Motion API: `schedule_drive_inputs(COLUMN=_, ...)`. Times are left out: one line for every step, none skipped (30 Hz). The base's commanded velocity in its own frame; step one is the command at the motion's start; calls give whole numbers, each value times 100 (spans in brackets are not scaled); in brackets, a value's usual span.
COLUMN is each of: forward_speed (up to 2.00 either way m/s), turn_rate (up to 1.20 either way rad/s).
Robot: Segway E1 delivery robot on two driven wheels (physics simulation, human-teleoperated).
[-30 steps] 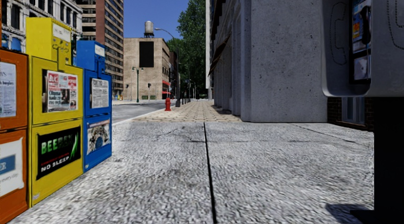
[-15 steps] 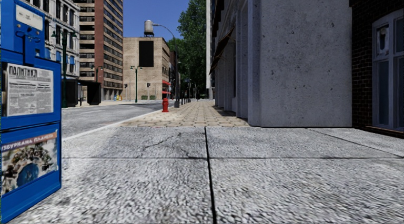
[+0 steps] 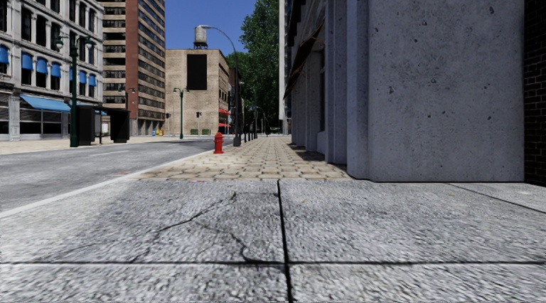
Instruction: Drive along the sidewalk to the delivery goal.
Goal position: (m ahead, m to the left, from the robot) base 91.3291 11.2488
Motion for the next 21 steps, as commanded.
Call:
schedule_drive_inputs(forward_speed=200, turn_rate=0)
schedule_drive_inputs(forward_speed=200, turn_rate=0)
schedule_drive_inputs(forward_speed=200, turn_rate=0)
schedule_drive_inputs(forward_speed=200, turn_rate=0)
schedule_drive_inputs(forward_speed=200, turn_rate=0)
schedule_drive_inputs(forward_speed=200, turn_rate=0)
schedule_drive_inputs(forward_speed=200, turn_rate=0)
schedule_drive_inputs(forward_speed=200, turn_rate=0)
schedule_drive_inputs(forward_speed=200, turn_rate=0)
schedule_drive_inputs(forward_speed=200, turn_rate=0)
schedule_drive_inputs(forward_speed=200, turn_rate=0)
schedule_drive_inputs(forward_speed=200, turn_rate=0)
schedule_drive_inputs(forward_speed=200, turn_rate=0)
schedule_drive_inputs(forward_speed=200, turn_rate=0)
schedule_drive_inputs(forward_speed=200, turn_rate=0)
schedule_drive_inputs(forward_speed=200, turn_rate=0)
schedule_drive_inputs(forward_speed=200, turn_rate=0)
schedule_drive_inputs(forward_speed=200, turn_rate=0)
schedule_drive_inputs(forward_speed=200, turn_rate=0)
schedule_drive_inputs(forward_speed=200, turn_rate=0)
schedule_drive_inputs(forward_speed=200, turn_rate=0)
